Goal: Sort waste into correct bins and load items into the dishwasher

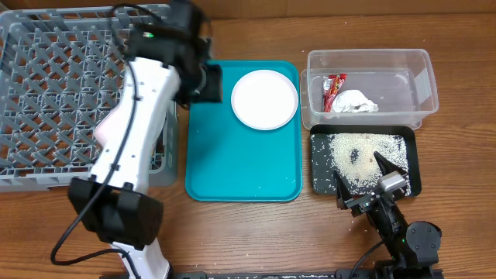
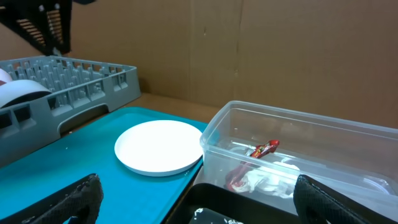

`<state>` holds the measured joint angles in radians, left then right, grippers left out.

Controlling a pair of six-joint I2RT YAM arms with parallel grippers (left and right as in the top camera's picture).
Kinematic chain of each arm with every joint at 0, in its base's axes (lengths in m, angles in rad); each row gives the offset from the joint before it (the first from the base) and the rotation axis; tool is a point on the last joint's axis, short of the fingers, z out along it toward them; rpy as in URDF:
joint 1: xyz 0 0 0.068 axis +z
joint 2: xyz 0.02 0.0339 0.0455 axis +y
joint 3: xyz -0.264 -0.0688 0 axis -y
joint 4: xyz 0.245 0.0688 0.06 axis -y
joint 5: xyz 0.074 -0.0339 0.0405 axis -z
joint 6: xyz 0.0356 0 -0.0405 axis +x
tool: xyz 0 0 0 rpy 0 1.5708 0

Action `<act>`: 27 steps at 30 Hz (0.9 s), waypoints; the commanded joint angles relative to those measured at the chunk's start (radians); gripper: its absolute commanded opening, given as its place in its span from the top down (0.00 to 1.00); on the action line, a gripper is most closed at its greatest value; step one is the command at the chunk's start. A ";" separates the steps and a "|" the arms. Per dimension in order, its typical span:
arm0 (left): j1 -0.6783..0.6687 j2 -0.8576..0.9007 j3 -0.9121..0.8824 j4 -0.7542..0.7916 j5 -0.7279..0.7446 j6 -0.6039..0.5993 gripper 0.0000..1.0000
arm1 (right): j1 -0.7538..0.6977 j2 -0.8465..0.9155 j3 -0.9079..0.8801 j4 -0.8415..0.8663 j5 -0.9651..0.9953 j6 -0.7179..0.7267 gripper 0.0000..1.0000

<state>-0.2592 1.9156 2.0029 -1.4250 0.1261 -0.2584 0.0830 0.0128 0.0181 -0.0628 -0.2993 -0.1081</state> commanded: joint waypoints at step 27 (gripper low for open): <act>0.294 -0.044 -0.211 -0.182 -0.454 -0.146 0.96 | -0.005 -0.008 -0.010 0.006 -0.001 0.003 0.00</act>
<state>0.0410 1.8946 1.8206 -1.6302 -0.3401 -0.4423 0.0826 0.0128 0.0181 -0.0628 -0.2996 -0.1085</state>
